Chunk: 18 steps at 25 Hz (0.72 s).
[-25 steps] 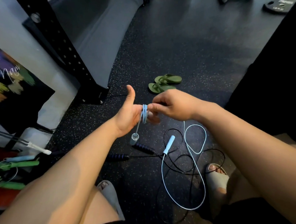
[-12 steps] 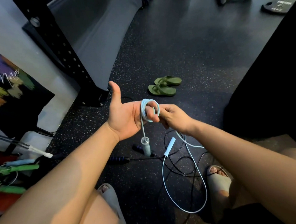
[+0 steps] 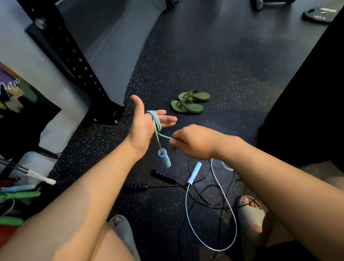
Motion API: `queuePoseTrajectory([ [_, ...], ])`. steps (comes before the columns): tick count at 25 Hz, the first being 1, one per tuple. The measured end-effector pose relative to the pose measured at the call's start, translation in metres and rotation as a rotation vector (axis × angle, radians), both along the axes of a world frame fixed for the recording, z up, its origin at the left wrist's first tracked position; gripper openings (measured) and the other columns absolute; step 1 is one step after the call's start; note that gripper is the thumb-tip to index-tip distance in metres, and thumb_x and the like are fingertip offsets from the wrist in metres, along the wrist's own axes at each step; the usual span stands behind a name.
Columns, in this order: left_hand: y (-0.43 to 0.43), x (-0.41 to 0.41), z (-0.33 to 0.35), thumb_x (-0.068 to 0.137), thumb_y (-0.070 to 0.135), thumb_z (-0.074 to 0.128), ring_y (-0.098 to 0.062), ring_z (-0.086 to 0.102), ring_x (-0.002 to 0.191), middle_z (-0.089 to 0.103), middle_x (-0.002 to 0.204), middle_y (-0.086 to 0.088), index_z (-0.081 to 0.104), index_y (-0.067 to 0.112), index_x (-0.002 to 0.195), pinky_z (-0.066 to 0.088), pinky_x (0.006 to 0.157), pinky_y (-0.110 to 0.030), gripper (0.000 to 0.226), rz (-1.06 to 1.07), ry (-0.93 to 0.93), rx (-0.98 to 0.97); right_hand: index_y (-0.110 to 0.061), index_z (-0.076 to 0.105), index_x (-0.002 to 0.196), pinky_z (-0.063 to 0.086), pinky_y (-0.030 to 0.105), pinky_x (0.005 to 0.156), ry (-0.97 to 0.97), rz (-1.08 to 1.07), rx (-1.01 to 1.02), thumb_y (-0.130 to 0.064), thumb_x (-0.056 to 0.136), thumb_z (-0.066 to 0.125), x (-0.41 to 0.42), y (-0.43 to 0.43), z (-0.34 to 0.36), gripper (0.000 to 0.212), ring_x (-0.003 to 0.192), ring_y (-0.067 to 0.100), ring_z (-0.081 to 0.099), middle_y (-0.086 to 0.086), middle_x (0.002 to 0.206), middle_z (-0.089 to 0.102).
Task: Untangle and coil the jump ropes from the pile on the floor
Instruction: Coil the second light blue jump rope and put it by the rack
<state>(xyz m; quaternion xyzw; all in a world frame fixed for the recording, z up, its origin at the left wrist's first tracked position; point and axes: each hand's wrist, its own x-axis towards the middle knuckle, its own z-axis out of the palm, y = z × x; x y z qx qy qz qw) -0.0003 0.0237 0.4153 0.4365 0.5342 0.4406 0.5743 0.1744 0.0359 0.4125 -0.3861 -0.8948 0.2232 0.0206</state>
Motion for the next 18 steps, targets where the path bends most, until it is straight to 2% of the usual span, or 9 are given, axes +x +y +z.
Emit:
queuePoseTrajectory([
  [3,-0.001,0.003,-0.002,0.081,0.079,-0.022,-0.022,0.067,0.111,0.076,0.103,-0.015,0.067,0.0,0.112,0.025,0.12,-0.046,0.123,-0.112,0.109,-0.071,-0.014,0.064,0.092,0.032,0.033,0.06,-0.022,0.055,0.168,-0.04,0.103,0.045,-0.001,-0.003,0.025,0.034,0.067,0.024,0.047,0.003,0.078,0.062],
  [5,-0.002,-0.001,-0.002,0.074,0.088,-0.018,-0.024,0.064,0.099,0.068,0.1,-0.024,0.066,-0.009,0.101,0.038,0.104,-0.039,0.131,-0.247,0.121,-0.156,-0.022,0.064,0.088,0.034,0.032,0.056,0.037,0.053,0.238,-0.048,0.099,0.051,0.004,-0.003,0.037,0.031,0.064,0.02,0.047,-0.002,0.076,0.064],
  [7,-0.005,-0.002,0.001,0.061,0.101,-0.008,-0.031,0.058,0.095,0.064,0.101,-0.036,0.063,0.001,0.075,0.034,0.089,-0.036,0.124,-0.371,0.145,-0.222,-0.026,0.066,0.085,0.038,0.03,0.054,0.079,0.025,0.261,-0.057,0.092,0.058,0.011,0.003,0.041,0.033,0.065,0.014,0.05,-0.006,0.074,0.066],
  [9,-0.01,0.0,0.005,0.062,0.097,-0.012,-0.04,0.064,0.096,0.067,0.095,-0.037,0.068,0.008,0.068,0.039,0.095,-0.038,0.121,-0.473,0.124,-0.255,-0.027,0.069,0.084,0.037,0.024,0.052,0.173,0.026,0.242,-0.059,0.084,0.067,0.015,0.009,0.036,0.033,0.064,0.008,0.051,-0.009,0.072,0.066],
  [11,-0.013,0.001,0.009,0.065,0.092,-0.017,-0.042,0.07,0.09,0.068,0.083,-0.029,0.076,0.002,0.083,0.039,0.107,-0.042,0.131,-0.546,0.05,-0.28,-0.023,0.068,0.079,0.039,0.02,0.053,0.35,0.013,0.166,-0.056,0.08,0.073,0.019,0.014,0.029,0.034,0.061,0.007,0.054,-0.008,0.066,0.066],
  [12,-0.015,0.003,0.012,0.065,0.092,-0.018,-0.041,0.07,0.085,0.065,0.081,-0.027,0.076,0.001,0.082,0.041,0.107,-0.044,0.133,-0.575,0.002,-0.278,-0.019,0.067,0.077,0.04,0.023,0.053,0.447,-0.017,0.099,-0.052,0.079,0.076,0.02,0.016,0.022,0.034,0.058,0.007,0.054,-0.008,0.063,0.064],
  [14,-0.014,0.001,0.016,0.065,0.092,-0.02,-0.036,0.067,0.072,0.061,0.075,-0.022,0.073,0.0,0.072,0.048,0.096,-0.041,0.131,-0.592,-0.1,-0.279,-0.009,0.062,0.073,0.036,0.025,0.052,0.603,-0.133,-0.051,-0.041,0.084,0.075,0.021,0.02,0.005,0.037,0.055,0.005,0.044,-0.009,0.06,0.054],
  [16,-0.013,-0.001,0.019,0.063,0.095,-0.016,-0.034,0.065,0.063,0.06,0.061,-0.015,0.068,-0.003,0.074,0.053,0.084,-0.037,0.13,-0.544,-0.208,-0.281,-0.001,0.055,0.07,0.031,0.027,0.052,0.668,-0.261,-0.162,-0.037,0.093,0.066,0.019,0.022,-0.015,0.045,0.056,0.006,0.034,-0.005,0.059,0.041],
  [18,-0.012,-0.004,0.021,0.061,0.099,-0.011,-0.033,0.064,0.063,0.059,0.056,-0.012,0.068,-0.002,0.078,0.052,0.083,-0.037,0.129,-0.449,-0.318,-0.247,0.003,0.051,0.071,0.033,0.032,0.054,0.718,-0.345,-0.32,-0.038,0.1,0.055,0.013,0.017,-0.036,0.051,0.057,0.013,0.035,0.003,0.061,0.039],
])
